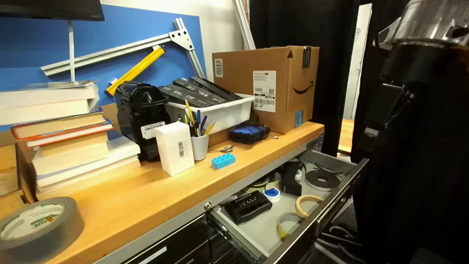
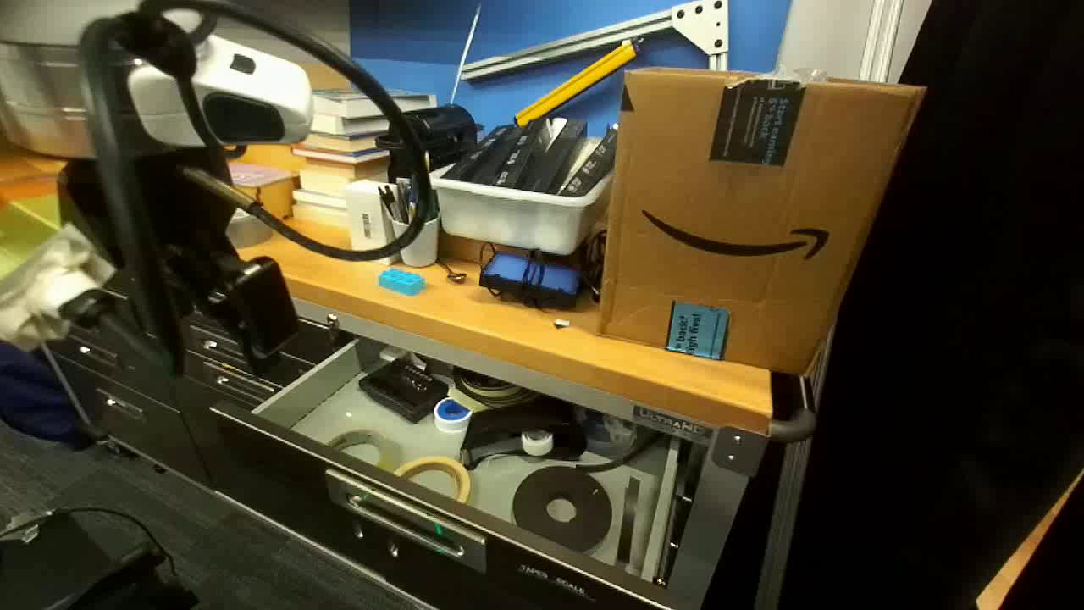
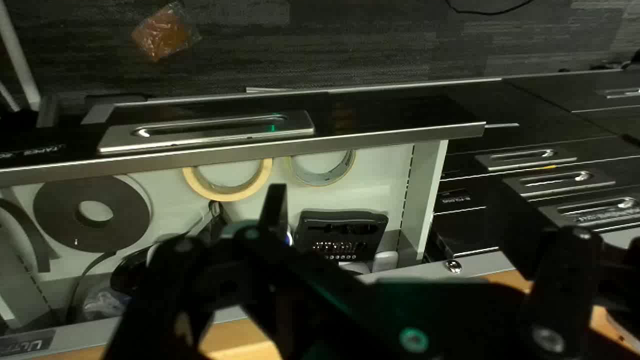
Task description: Put the blue lego brick in the open drawer then close the drawer
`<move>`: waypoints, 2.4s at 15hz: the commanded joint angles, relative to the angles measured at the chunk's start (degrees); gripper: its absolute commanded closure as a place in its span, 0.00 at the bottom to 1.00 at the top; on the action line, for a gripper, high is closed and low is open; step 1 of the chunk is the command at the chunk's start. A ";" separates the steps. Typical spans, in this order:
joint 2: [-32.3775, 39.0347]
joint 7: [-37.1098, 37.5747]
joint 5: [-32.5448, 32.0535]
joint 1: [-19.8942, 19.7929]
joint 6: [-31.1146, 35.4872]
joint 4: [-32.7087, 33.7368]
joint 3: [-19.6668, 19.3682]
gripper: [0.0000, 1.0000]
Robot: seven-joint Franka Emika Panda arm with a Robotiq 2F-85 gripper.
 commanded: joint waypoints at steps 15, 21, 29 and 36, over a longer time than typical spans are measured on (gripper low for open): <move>38.43 18.29 -4.08 3.44 4.95 28.01 22.69 0.00; 55.86 23.52 -1.69 4.42 10.72 39.23 22.55 0.00; 67.96 25.24 -2.22 5.08 11.23 49.18 21.65 0.00; 70.70 26.93 -2.32 5.25 12.27 51.02 20.65 0.34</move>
